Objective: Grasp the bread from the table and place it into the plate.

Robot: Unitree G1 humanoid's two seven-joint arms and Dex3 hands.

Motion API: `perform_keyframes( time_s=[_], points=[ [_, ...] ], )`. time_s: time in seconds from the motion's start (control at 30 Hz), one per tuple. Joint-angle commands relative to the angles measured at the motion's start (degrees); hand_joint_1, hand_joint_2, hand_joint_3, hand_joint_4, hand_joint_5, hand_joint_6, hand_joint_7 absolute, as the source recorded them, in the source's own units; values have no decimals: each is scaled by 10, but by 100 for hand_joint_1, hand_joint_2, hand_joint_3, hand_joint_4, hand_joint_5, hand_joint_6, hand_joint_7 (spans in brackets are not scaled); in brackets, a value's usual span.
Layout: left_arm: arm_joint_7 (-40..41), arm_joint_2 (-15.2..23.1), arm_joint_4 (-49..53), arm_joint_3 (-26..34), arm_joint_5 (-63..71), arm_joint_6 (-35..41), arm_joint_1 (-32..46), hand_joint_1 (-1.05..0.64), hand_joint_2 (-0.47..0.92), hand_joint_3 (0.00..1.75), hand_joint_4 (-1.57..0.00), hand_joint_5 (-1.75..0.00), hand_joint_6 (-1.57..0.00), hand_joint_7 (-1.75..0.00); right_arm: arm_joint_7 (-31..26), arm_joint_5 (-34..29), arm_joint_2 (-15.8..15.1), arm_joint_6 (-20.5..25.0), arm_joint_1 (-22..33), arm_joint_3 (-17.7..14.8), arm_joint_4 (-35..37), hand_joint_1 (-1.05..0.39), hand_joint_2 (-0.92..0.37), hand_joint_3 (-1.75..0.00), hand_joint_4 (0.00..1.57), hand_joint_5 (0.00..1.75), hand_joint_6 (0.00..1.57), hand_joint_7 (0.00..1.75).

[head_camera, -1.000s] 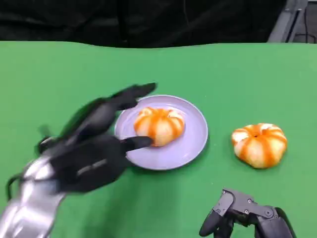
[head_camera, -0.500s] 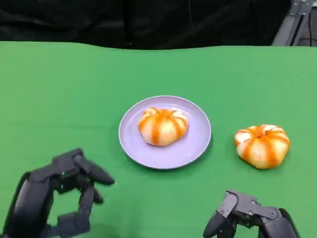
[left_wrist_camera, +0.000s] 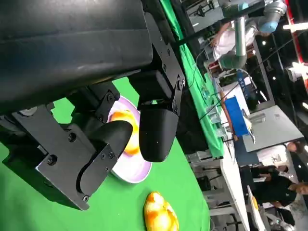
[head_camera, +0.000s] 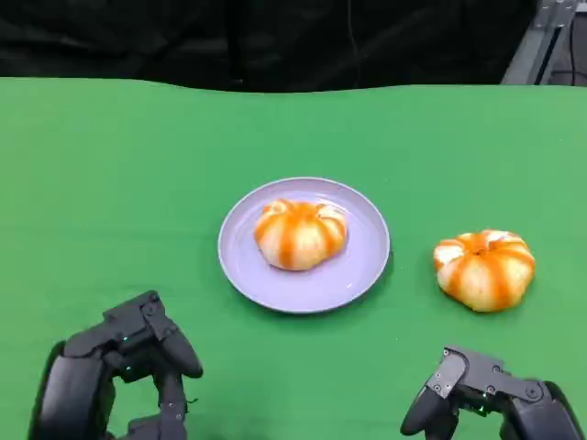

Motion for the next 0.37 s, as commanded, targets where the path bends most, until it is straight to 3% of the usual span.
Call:
perform_keyframes(
  time_s=[0.03, 0.37],
  points=[
    [-7, 16, 16, 4, 0, -31, 0, -8, 19, 169, -97, -175, -87, -162, 0, 1, 0, -6, 7, 1, -3, -5, -21, -156, 77, 172, 82, 139],
    [-11, 27, 25, 1, -3, -49, 1, -8, 14, 172, -96, -175, -88, -159, -1, -3, 0, -5, 7, 5, -1, -5, -20, -158, 77, 174, 81, 141]
  ],
)
